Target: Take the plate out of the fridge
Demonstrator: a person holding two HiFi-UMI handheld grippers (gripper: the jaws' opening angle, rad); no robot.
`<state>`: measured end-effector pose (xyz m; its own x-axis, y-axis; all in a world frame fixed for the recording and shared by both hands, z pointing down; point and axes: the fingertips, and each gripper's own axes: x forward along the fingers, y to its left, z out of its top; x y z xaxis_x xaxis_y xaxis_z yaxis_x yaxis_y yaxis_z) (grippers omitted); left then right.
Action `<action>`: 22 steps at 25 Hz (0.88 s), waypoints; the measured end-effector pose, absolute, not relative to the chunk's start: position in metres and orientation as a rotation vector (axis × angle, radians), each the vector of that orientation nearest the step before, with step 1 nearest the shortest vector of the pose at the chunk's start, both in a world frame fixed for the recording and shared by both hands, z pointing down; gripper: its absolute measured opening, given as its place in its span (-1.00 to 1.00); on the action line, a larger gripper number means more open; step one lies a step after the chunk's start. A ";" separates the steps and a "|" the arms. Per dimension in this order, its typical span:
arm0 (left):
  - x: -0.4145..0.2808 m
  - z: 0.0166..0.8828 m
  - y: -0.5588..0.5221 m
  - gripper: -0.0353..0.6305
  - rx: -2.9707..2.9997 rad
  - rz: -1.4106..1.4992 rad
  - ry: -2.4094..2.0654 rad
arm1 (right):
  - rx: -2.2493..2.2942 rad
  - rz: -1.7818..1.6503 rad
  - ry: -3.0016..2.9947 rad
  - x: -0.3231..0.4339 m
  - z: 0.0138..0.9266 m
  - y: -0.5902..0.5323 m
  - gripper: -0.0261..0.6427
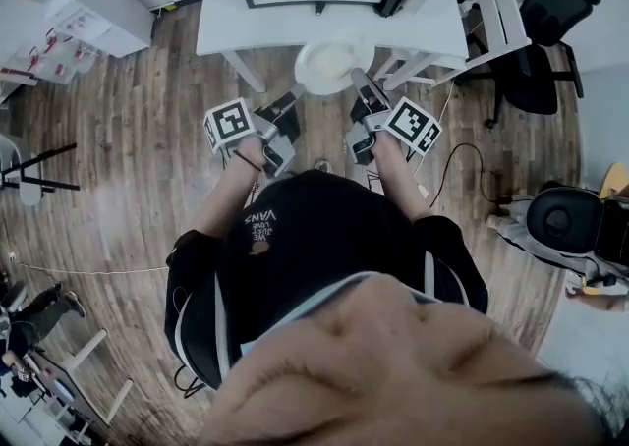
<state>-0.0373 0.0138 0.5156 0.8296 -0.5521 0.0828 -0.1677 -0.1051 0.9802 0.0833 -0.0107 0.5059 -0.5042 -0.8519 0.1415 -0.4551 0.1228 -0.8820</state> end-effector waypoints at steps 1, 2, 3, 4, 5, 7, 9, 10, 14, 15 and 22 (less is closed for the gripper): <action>-0.040 0.515 0.016 -0.81 1.670 -0.352 -0.566 | -1.268 -1.348 2.003 0.081 0.506 -0.008 -0.77; -0.042 0.515 0.017 -0.81 1.669 -0.346 -0.565 | -1.271 -1.350 1.998 0.079 0.506 -0.006 -0.77; -0.045 0.514 0.019 -0.81 1.668 -0.341 -0.565 | -1.273 -1.352 1.992 0.077 0.506 -0.005 -0.77; -0.047 0.514 0.020 -0.81 1.669 -0.338 -0.564 | -1.275 -1.352 1.988 0.075 0.506 -0.003 -0.77; -0.050 0.514 0.020 -0.81 1.671 -0.334 -0.564 | -1.275 -1.352 1.985 0.072 0.506 -0.002 -0.77; -0.053 0.513 0.022 -0.81 1.673 -0.333 -0.557 | -1.278 -1.354 1.982 0.068 0.507 0.000 -0.76; -0.056 0.513 0.024 -0.81 1.672 -0.332 -0.553 | -1.281 -1.354 1.976 0.065 0.507 0.002 -0.76; -0.058 0.513 0.025 -0.81 1.673 -0.331 -0.551 | -1.282 -1.353 1.974 0.064 0.507 0.003 -0.76; -0.064 0.512 0.026 -0.81 1.677 -0.320 -0.553 | -1.287 -1.337 1.970 0.059 0.503 0.006 -0.76; -0.065 0.511 0.026 -0.81 1.678 -0.321 -0.549 | -1.288 -1.333 1.968 0.057 0.503 0.007 -0.76; -0.076 0.507 0.035 -0.81 1.688 -0.317 -0.536 | -1.301 -1.317 1.959 0.047 0.499 0.018 -0.76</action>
<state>-0.0761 0.0345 0.5075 0.8532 -0.5141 0.0877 -0.1713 -0.1175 0.9782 0.0471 0.0179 0.4986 -0.4585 -0.8784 0.1345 -0.4562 0.1028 -0.8839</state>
